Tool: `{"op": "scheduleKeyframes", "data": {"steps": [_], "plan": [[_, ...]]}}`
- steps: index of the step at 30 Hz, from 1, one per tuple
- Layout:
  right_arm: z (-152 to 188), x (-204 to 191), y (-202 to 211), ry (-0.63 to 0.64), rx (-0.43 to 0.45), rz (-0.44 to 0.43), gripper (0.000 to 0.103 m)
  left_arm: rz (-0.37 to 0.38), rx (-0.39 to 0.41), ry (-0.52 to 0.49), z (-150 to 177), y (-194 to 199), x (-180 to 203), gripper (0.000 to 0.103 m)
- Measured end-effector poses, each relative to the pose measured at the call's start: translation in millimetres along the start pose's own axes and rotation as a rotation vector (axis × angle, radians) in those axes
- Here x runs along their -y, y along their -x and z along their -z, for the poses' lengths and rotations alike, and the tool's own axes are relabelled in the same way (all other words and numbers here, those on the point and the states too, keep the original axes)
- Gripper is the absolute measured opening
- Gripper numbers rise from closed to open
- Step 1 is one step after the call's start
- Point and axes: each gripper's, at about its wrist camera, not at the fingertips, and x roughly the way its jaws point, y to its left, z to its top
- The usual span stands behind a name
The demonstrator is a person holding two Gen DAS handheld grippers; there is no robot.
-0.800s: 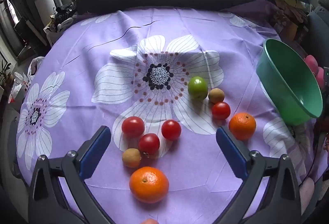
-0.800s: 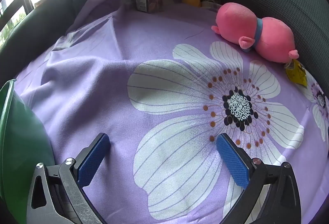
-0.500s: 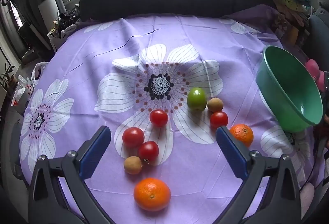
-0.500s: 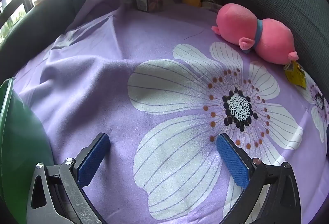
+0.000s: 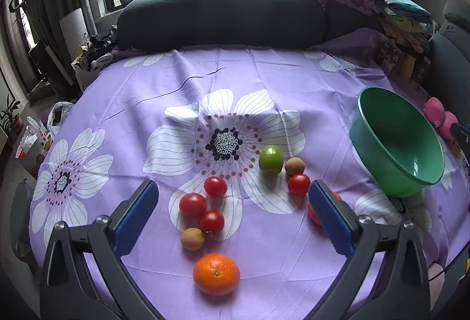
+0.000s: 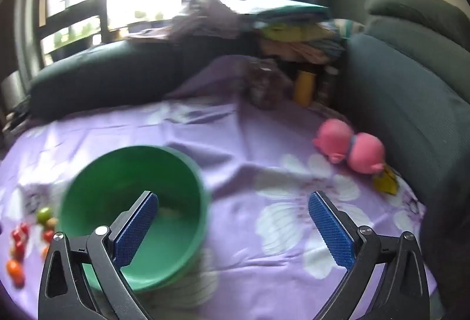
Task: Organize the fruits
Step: 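Move the left tool toward the orange beside the green bowl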
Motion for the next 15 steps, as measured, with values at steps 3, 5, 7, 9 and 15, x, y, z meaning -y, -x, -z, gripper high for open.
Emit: {"op": "scheduleKeyframes", "data": {"steps": [3, 5, 7, 9, 15], "plan": [[15, -64, -1, 0.158, -0.039, -0.175, 0.102, 0.007, -0.001, -0.004, 4, 4, -4, 0.102], [26, -94, 3, 0.246, -0.052, -0.233, 0.102, 0.010, -0.005, -0.006, 7, 7, -7, 0.102], [35, -121, 0, 0.297, -0.067, -0.282, 0.102, 0.006, -0.006, -0.006, 10, 9, -11, 0.102], [41, -140, -4, 0.304, -0.111, -0.328, 0.102, -0.002, -0.011, 0.000, 13, 10, -15, 0.102], [56, -175, -17, 0.311, -0.188, -0.360, 0.102, 0.001, -0.023, 0.007, 18, 10, -23, 0.102]]}}
